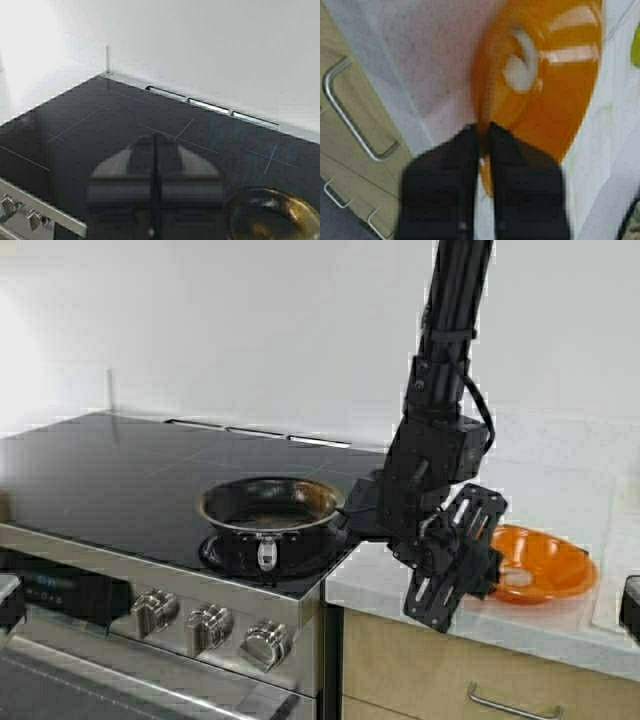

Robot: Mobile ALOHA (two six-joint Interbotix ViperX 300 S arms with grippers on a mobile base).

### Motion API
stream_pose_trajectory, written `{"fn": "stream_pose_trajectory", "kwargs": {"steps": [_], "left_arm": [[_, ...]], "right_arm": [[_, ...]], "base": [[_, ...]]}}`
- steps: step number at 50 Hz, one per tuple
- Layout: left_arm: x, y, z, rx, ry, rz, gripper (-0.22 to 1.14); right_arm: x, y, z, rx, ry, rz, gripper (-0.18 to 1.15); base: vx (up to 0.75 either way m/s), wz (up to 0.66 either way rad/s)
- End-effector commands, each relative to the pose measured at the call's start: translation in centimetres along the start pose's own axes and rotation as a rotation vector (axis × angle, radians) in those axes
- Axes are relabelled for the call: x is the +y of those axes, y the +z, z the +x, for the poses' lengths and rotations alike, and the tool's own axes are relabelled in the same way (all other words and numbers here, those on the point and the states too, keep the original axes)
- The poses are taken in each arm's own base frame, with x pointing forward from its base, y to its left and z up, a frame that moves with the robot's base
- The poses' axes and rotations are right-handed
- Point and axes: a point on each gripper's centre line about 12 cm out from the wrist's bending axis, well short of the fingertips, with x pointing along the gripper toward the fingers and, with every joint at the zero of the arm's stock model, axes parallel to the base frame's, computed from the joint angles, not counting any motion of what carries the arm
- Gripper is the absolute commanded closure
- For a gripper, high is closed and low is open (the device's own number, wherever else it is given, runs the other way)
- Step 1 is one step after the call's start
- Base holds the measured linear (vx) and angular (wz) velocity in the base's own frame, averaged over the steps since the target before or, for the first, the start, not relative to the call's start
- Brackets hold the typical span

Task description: Add oil to the pan and cook the shrimp and serve it

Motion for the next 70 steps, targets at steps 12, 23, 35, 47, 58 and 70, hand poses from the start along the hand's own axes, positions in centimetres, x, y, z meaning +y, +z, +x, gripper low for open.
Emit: {"fn": "stream_pose_trajectory", "kwargs": {"steps": [12, 23, 35, 47, 58, 70], "left_arm": [[0.0, 0.5, 0.3, -0.009, 0.001, 0.0, 0.89], [0.0, 0.5, 0.2, -0.009, 0.001, -0.001, 0.89], [0.0, 0.5, 0.3, -0.009, 0.001, 0.0, 0.89], [0.0, 0.5, 0.3, -0.009, 0.001, 0.0, 0.89], [0.0, 0.5, 0.3, -0.011, 0.001, 0.0, 0.89], [0.0, 0.6, 0.2, -0.012, 0.001, 0.0, 0.89]], "right_arm": [[-2.1, 2.2, -1.7, -0.041, -0.003, 0.04, 0.92], [-5.2, 5.6, -6.3, -0.181, 0.006, 0.129, 0.92], [-9.4, 10.5, -11.9, -0.346, 0.053, 0.231, 0.92], [-13.4, 16.5, -16.6, -0.504, 0.176, 0.365, 0.92], [-15.5, 21.1, -18.2, -0.616, 0.252, 0.456, 0.92], [-15.7, 23.7, -16.1, -0.652, 0.481, 0.573, 0.92]], "base": [[0.0, 0.0], [0.0, 0.0], [0.0, 0.0], [0.0, 0.0], [0.0, 0.0], [0.0, 0.0]]}}
